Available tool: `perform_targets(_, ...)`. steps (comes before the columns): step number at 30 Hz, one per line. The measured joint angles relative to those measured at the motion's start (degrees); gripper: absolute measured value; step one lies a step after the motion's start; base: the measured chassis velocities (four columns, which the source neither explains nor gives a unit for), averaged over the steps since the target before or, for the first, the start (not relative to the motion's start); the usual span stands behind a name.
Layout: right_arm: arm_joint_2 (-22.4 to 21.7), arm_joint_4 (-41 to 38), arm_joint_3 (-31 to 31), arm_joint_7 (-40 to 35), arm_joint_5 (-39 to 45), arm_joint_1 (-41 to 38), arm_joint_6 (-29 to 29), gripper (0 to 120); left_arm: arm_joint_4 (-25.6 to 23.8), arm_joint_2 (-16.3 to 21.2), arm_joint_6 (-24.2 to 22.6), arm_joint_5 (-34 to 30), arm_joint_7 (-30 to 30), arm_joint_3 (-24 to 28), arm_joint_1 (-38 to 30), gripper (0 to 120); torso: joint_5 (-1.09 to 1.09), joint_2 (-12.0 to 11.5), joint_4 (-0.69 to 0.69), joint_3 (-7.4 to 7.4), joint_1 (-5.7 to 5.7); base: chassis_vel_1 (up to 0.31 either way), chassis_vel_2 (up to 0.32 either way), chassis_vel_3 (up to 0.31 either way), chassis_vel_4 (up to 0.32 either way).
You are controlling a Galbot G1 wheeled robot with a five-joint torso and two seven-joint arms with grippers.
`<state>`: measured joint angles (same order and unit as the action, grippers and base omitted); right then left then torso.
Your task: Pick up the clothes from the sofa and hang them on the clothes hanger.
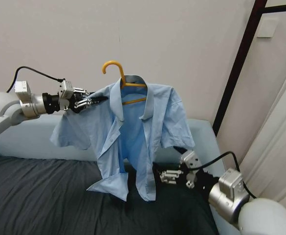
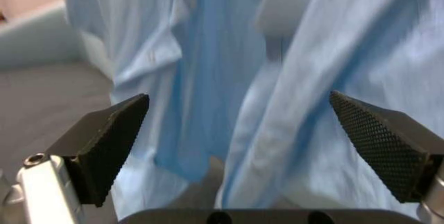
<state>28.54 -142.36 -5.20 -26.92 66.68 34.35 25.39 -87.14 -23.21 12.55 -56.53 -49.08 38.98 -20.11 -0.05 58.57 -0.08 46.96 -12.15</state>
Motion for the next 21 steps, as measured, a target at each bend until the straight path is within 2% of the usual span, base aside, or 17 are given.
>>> perform_targets(9, 5.6, 4.5, -1.8, -3.1, 10.7, -6.2, -3.1, 100, -4.0, -0.6, -1.2, 0.7, 3.6, 1.1, 2.2, 7, -0.01, 0.0, 0.01, 0.0, 0.0, 0.0, 0.0, 0.0, 0.0)
perform_targets(11, 6.2, 5.0, -2.1, -3.9, 11.4, -7.0, -3.0, 100, -4.3, -0.6, -1.4, 0.7, 3.8, 1.0, 2.6, 7, -0.01, 0.0, 0.01, 0.0, 0.0, 0.0, 0.0, 0.0, 0.0)
perform_targets(15, 10.0, 9.2, -3.5, -12.3, 14.6, -11.7, -0.6, 100, -6.2, 0.1, -1.9, 0.5, 5.0, -1.1, 5.9, 7, 0.0, 0.0, 0.02, 0.01, 0.0, 0.0, 0.0, 0.0, 0.0)
perform_targets(21, 11.5, 11.2, -4.6, -15.3, 14.8, -13.8, 0.4, 100, -6.9, 0.1, -2.0, 0.3, 5.4, -1.8, 7.5, 7, 0.0, 0.0, 0.0, 0.0, 0.0, 0.0, 0.0, 0.0, 0.0)
